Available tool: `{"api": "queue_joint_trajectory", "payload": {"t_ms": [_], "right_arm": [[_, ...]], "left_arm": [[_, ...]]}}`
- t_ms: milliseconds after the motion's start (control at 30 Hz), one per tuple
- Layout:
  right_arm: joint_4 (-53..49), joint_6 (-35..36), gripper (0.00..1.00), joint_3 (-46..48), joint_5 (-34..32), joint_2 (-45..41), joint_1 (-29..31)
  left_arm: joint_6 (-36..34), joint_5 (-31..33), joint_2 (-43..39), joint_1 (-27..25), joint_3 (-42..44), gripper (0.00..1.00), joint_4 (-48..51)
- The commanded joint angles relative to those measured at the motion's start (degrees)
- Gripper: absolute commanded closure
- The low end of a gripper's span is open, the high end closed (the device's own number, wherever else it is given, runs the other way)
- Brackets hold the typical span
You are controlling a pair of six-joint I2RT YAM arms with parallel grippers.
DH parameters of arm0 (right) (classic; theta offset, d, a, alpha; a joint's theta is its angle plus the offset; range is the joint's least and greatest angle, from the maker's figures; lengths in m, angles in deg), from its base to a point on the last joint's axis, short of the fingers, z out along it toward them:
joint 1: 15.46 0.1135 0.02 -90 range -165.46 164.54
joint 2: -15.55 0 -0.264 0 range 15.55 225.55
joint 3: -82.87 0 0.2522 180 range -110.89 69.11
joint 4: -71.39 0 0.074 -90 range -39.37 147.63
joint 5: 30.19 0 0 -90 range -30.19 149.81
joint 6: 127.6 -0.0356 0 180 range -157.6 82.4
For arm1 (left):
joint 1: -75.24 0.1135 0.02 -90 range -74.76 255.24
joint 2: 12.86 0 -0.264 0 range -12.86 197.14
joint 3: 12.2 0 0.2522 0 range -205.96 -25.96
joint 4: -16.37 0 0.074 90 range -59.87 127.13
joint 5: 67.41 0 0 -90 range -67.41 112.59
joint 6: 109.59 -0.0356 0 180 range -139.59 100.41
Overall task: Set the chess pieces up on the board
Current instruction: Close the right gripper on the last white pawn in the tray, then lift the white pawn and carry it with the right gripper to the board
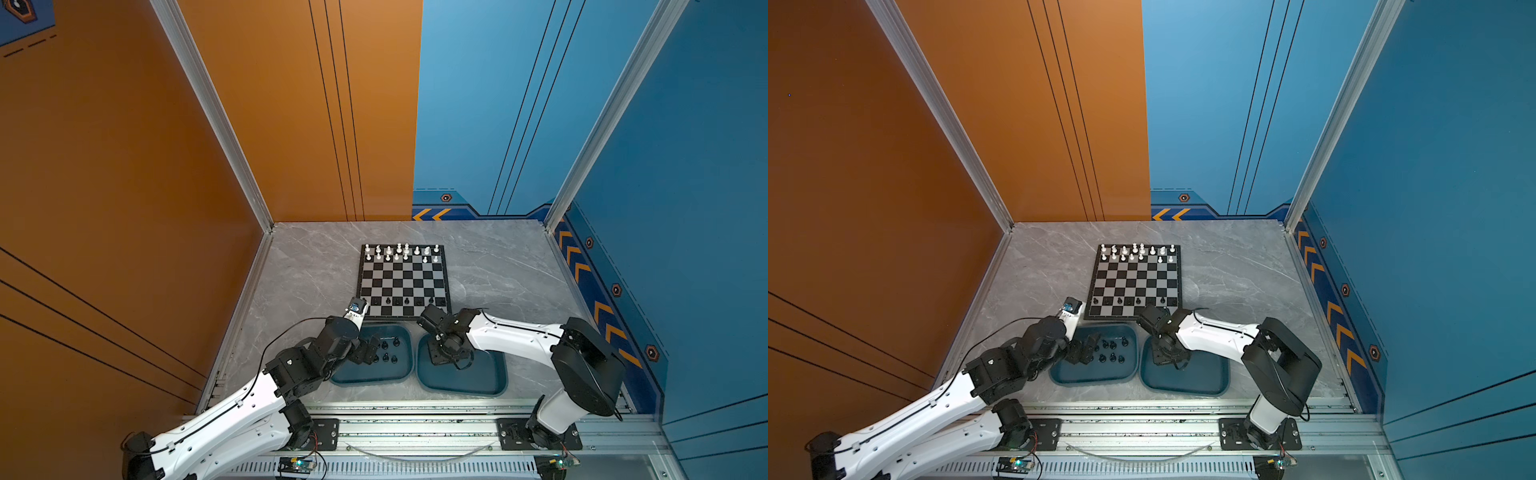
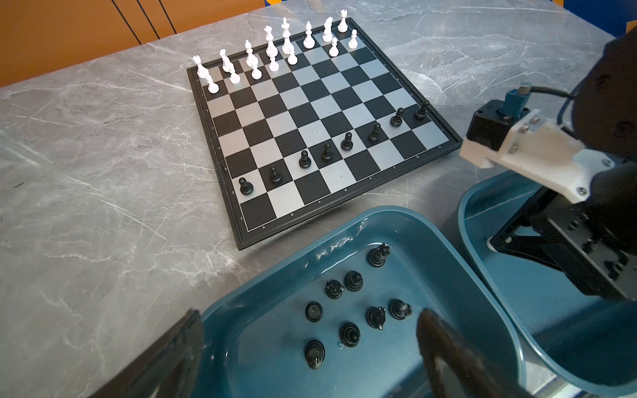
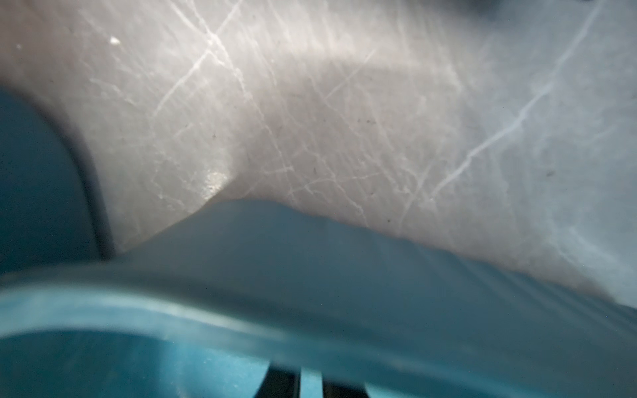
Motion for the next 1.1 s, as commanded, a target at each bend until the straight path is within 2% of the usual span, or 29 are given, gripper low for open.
{"api": "queue_joint_trajectory", "payload": {"t_ms": [0,400,667,833,967,1067], "right_arm": [[-0.8,0.3,0.89,0.4,-0.4,-0.2,-0.4],[-9.6,2.0,0.92,-5.5,-2.9,-6.1,-1.5],[-16.4,5.9,0.91,-14.0,-2.2,-9.7,-6.2],[-19.3,10.6,0.91,-23.1,-1.5,-4.9,-10.4],[-19.5,13.6,0.91,-31.3,0.2,2.9,-14.7],[-20.6,15.7,0.91,-39.3,0.8,10.6,-16.5]], "left_arm": [[-0.9,-0.8,0.0,0.5,-1.1,0.02,-1.4],[-1.8,-0.3,1.7,1.4,-0.4,0.02,-4.8],[-2.6,0.6,3.1,3.4,0.3,0.02,-8.4],[-6.0,-1.7,6.7,7.6,-1.8,0.02,-10.6],[-6.9,-10.7,13.8,16.2,-5.3,0.02,-14.6],[-8.6,-14.2,20.6,19.9,-9.4,0.03,-18.0]]}}
